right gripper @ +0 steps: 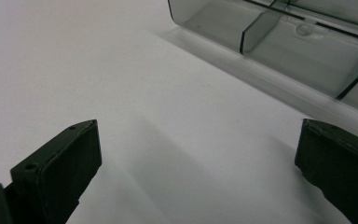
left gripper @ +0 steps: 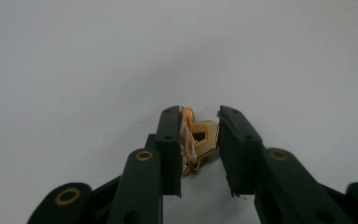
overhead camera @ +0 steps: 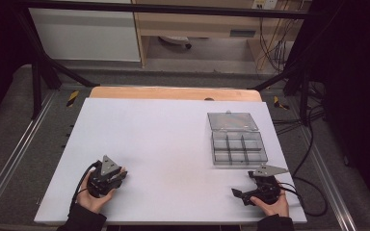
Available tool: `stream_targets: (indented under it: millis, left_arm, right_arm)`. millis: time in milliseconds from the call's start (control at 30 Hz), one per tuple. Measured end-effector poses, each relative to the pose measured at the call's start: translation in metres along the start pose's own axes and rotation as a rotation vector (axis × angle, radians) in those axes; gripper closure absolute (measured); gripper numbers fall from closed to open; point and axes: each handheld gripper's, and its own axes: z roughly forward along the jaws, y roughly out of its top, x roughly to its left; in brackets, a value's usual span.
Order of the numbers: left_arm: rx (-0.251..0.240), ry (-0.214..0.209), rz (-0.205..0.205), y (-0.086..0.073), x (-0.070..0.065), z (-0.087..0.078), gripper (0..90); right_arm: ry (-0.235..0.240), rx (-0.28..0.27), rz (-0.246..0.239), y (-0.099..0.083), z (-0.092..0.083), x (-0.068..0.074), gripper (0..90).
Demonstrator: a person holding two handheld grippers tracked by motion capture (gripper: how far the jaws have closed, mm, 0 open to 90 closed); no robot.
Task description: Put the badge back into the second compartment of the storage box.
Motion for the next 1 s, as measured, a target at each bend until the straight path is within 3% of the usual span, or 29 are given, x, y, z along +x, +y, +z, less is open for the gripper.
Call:
stream_targets:
  millis: [467,1000]
  left_arm:
    - [-0.014,-0.015,-0.025,0.000,0.003,-0.003,75.1]
    - [-0.038,0.000,-0.073,-0.002,0.012,-0.010,85.1]
  right_arm:
    - [0.001,0.006,-0.002,0.000,0.000,0.000,1.0]
    - [0.002,0.007,0.000,0.000,0.001,0.000,1.1]
